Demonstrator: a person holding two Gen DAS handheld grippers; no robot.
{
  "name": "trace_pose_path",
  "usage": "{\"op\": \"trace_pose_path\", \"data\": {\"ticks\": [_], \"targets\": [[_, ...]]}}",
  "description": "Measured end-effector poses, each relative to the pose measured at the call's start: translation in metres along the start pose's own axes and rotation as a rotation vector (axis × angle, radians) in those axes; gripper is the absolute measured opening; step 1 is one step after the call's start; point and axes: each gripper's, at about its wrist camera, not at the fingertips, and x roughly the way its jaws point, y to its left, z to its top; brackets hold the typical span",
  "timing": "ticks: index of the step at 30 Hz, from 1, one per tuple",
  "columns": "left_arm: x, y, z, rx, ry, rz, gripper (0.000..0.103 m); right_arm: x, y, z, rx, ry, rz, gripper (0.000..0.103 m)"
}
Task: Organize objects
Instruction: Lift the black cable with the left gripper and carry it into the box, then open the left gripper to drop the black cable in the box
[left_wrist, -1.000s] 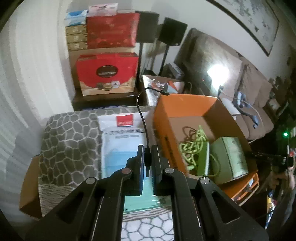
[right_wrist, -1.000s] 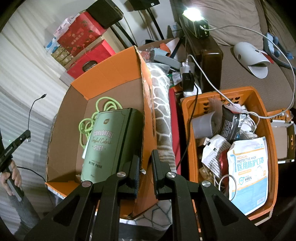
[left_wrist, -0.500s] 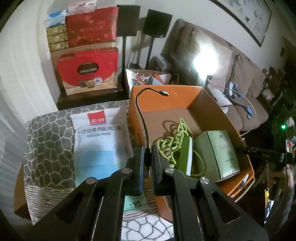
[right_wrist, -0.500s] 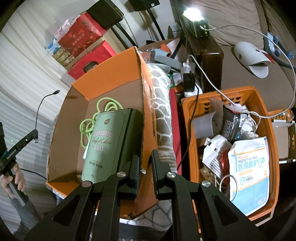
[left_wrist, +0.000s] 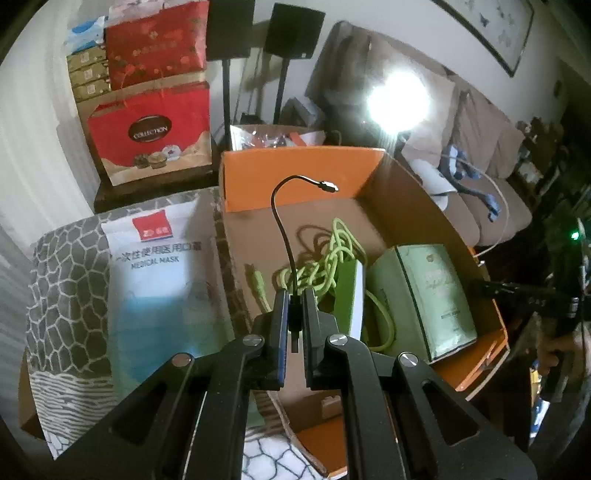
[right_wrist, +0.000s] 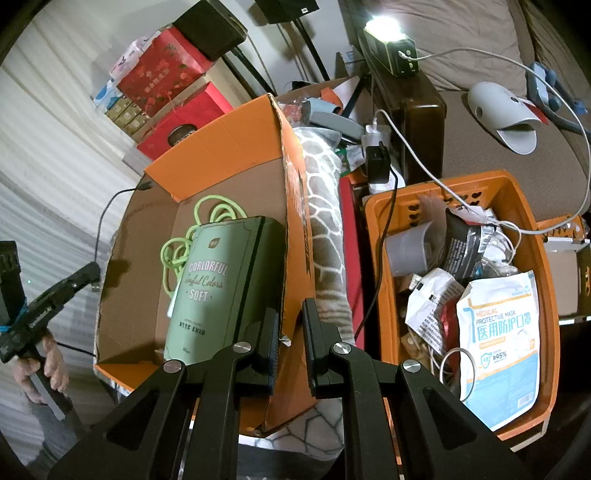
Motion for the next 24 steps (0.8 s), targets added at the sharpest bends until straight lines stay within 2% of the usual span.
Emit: {"op": "trace_pose_path", "data": {"ticks": [14,16,20,22,24], "targets": [[0.021,-0.006,-0.005,0.009,0.033,0.043,0.008,0.000,-0.001,0.000,0.000,-0.001,0.000,0.011],[0.021,-0.005,-0.005,0.010,0.032,0.044,0.019,0.000,-0.001,0.000,0.001,-0.001,0.002,0.011],[0.018,-0.006,-0.005,0.015,0.023,0.052,0.023,0.000,-0.001,0.000,0.000,-0.001,0.002,0.011],[0.015,-0.005,-0.006,0.011,0.017,0.044,0.036,0.000,0.000,0.000,0.000,-0.001,0.002,0.011],[0.010,-0.005,-0.005,0.008,-0.001,0.038,0.045,0.000,-0.001,0.000,0.000,-0.001,0.002,0.011]]}}
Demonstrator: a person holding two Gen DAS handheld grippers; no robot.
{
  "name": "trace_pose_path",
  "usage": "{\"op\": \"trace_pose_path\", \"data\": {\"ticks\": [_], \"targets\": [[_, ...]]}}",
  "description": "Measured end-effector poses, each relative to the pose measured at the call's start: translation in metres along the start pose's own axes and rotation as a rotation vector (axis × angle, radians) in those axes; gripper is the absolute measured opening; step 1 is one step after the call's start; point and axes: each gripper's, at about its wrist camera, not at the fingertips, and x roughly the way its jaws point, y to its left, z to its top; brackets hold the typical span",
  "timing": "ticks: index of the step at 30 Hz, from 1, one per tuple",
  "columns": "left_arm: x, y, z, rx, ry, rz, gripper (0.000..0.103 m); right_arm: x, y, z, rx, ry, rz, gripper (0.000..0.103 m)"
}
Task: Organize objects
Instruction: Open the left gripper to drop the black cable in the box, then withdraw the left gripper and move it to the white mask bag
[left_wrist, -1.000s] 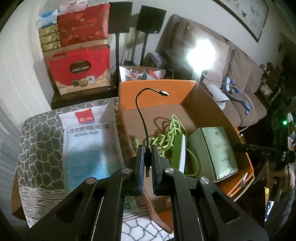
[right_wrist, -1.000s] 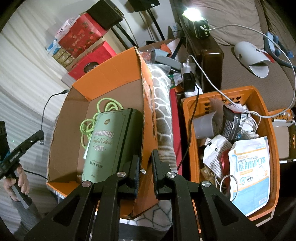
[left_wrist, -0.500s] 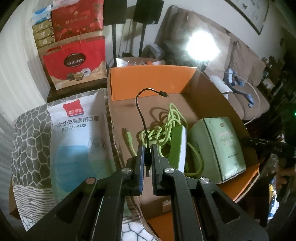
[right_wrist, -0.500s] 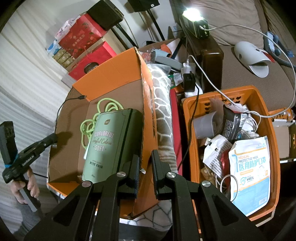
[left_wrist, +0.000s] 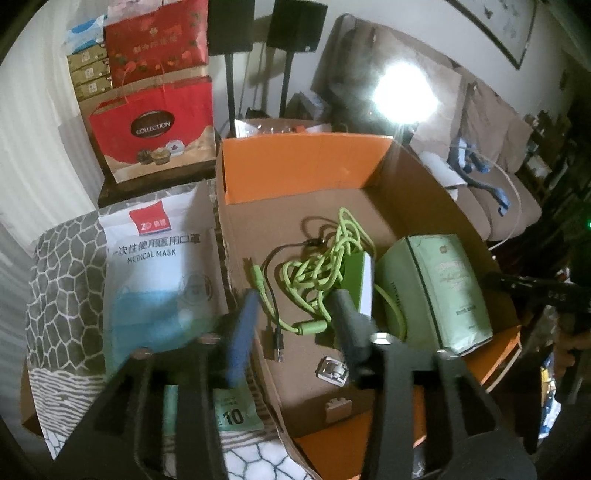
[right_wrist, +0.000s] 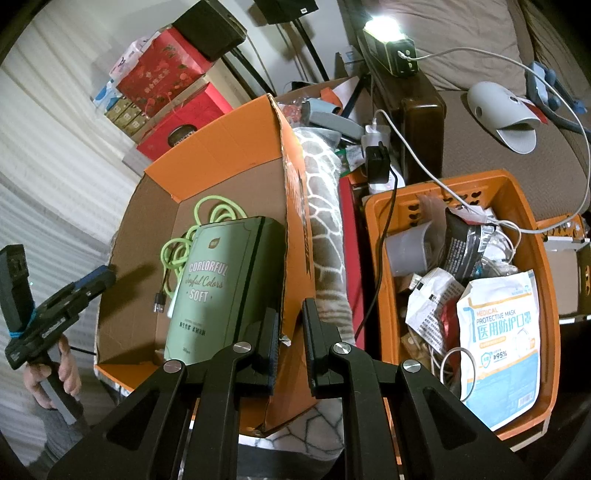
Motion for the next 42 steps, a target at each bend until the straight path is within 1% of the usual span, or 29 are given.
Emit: {"op": "trace_pose_path", "data": {"ticks": [2,4,6,9,11,13,16,19,23,28,35,39,42], "targets": [[-0.004,0.000,0.001,0.001,-0.010,0.006,0.050,0.000,0.001,0.000,0.000,0.000,0.000,0.011],[-0.009,-0.001,0.002,0.008,-0.031,0.021,0.059,0.000,0.000,0.000,0.001,0.000,0.000,0.011],[-0.014,0.000,0.003,0.008,-0.048,0.027,0.065,0.000,0.000,0.000,0.000,0.000,0.000,0.011],[-0.020,0.003,0.004,-0.004,-0.068,0.034,0.078,0.000,-0.001,0.000,0.000,0.000,0.000,0.011],[-0.024,0.005,0.005,-0.011,-0.083,0.048,0.082,0.000,0.000,0.000,0.000,0.000,0.000,0.011],[-0.028,0.007,0.005,-0.014,-0.097,0.063,0.089,0.000,0.000,0.000,0.002,0.000,0.001,0.011],[-0.034,0.013,0.006,-0.027,-0.121,0.087,0.095,0.000,0.000,0.000,-0.001,0.000,-0.001,0.011],[-0.039,0.021,0.005,-0.047,-0.137,0.094,0.101,0.000,-0.001,0.000,0.000,0.000,0.000,0.011],[-0.042,0.037,0.004,-0.099,-0.127,0.076,0.102,0.000,-0.001,0.000,0.001,-0.001,0.002,0.011],[-0.044,0.058,0.001,-0.132,-0.115,0.103,0.102,0.000,-0.001,0.000,0.000,0.000,0.000,0.011],[-0.045,0.094,-0.007,-0.140,-0.081,0.173,0.102,0.000,-0.002,0.000,0.000,-0.001,-0.001,0.011],[-0.050,0.119,-0.013,-0.164,-0.099,0.265,0.102,0.000,-0.002,0.000,0.000,-0.001,0.000,0.011],[-0.053,0.137,-0.016,-0.200,-0.099,0.272,0.102,0.000,-0.002,0.000,-0.001,0.000,-0.001,0.011]]}}
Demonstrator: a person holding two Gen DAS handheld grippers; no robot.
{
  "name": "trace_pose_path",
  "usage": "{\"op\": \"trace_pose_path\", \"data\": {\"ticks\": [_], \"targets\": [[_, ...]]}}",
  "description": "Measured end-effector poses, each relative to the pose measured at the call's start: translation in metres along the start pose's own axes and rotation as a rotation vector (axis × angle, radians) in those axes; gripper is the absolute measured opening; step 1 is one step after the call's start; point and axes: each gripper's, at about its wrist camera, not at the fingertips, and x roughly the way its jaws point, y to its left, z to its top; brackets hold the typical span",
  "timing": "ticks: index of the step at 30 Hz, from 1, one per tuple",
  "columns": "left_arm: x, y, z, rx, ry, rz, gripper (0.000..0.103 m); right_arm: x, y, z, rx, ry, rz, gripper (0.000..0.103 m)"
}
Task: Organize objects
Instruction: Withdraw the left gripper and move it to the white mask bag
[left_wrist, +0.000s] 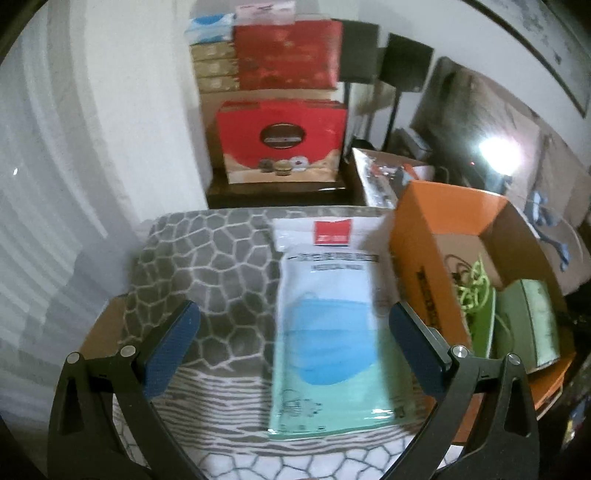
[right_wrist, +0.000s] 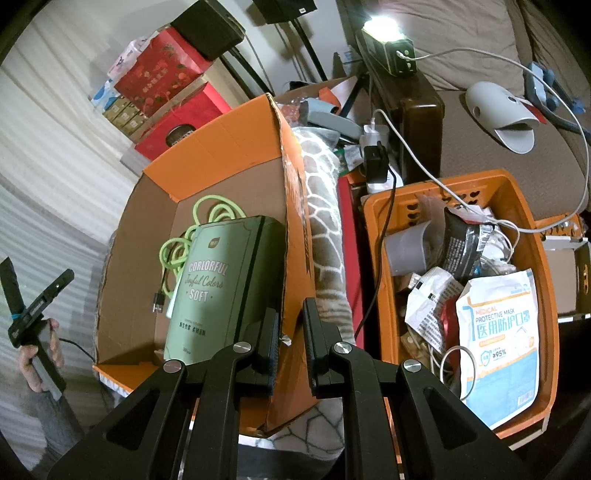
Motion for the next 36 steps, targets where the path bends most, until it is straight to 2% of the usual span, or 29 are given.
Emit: {"op": "trace_pose_path", "data": {"ticks": [12,20,24,32,36], "targets": [[0.001,0.042,-0.002,-0.059,-0.004,0.012,0.103,0.001,-0.001,-0.001,-0.002,0.001,-0.025,0.011],[0.011,0.046,-0.007,-0.051,0.032,-0.012,0.103,0.002,-0.001,-0.001,0.000,0.001,-0.027,0.011],[0.022,0.044,-0.010,-0.040,0.070,-0.054,0.103,0.002,-0.001,-0.001,-0.001,0.001,-0.027,0.011],[0.054,0.032,-0.015,-0.035,0.171,-0.192,0.103,0.002,-0.001,-0.001,0.003,-0.001,-0.023,0.011],[0.069,0.027,-0.017,-0.028,0.216,-0.225,0.101,0.002,-0.001,-0.002,0.004,-0.001,-0.025,0.011]]}}
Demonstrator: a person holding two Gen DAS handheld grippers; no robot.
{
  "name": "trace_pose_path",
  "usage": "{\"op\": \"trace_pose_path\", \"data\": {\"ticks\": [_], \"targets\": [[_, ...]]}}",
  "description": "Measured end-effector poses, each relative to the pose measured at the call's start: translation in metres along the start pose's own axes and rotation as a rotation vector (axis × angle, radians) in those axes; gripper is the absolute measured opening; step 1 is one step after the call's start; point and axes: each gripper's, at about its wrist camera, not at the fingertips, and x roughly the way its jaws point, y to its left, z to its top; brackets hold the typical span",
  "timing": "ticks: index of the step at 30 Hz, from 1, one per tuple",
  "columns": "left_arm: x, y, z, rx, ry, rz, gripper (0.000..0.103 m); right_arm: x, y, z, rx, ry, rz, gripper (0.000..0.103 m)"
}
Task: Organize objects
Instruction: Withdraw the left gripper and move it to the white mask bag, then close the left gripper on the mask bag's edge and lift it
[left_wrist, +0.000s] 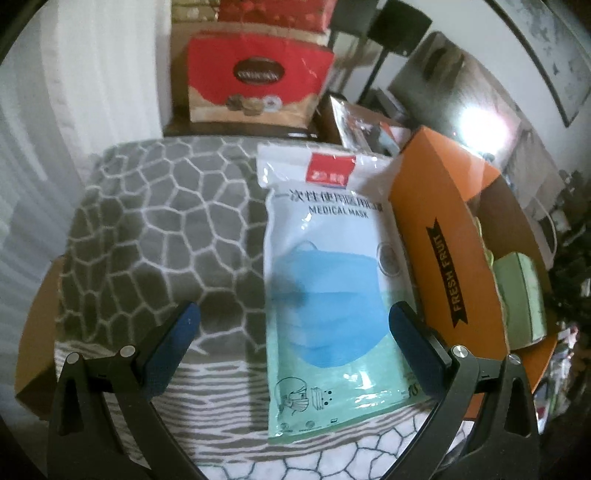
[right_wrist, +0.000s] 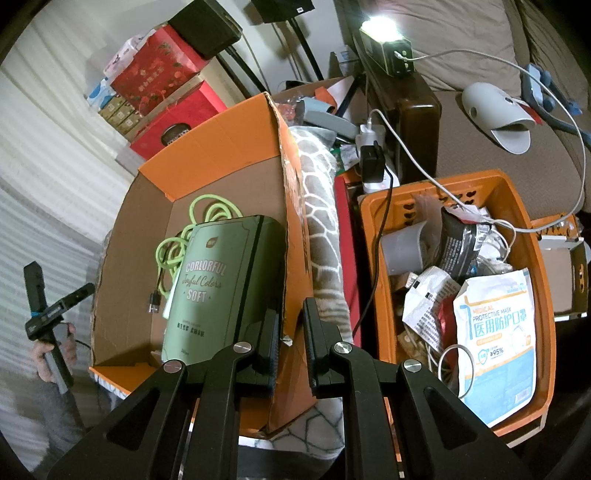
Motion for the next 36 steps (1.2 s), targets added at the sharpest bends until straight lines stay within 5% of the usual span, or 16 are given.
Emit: {"op": "trace_pose_path", "data": {"ticks": [8,14,21,24,28,34,36], "targets": [[0.027,0.001,0.001,-0.013,0.101,-0.066,0.094,0.000,0.000,0.000,0.000,-0.001,0.000,0.011],[0.041,-0.001,0.001,-0.033,0.156,-0.147,0.074,0.000,0.000,0.000,-0.001,0.000,-0.001,0.011],[0.042,0.006,0.005,-0.073,0.160,-0.249,0.074,0.000,0.000,0.000,0.001,0.000,0.000,0.011],[0.043,0.008,0.006,-0.095,0.168,-0.324,0.057,0.000,0.000,0.000,0.000,0.000,-0.001,0.011],[0.040,0.016,0.006,-0.129,0.159,-0.390,0.052,0.000,0.000,0.000,0.000,0.000,-0.002,0.011],[0.032,0.030,0.009,-0.182,0.139,-0.549,0.052,0.001,0.000,-0.001,-0.002,0.001,-0.007,0.011],[0.037,0.030,0.010,-0.170,0.153,-0.537,0.052,0.001,0.000,-0.001,-0.001,0.003,-0.008,0.012]]}}
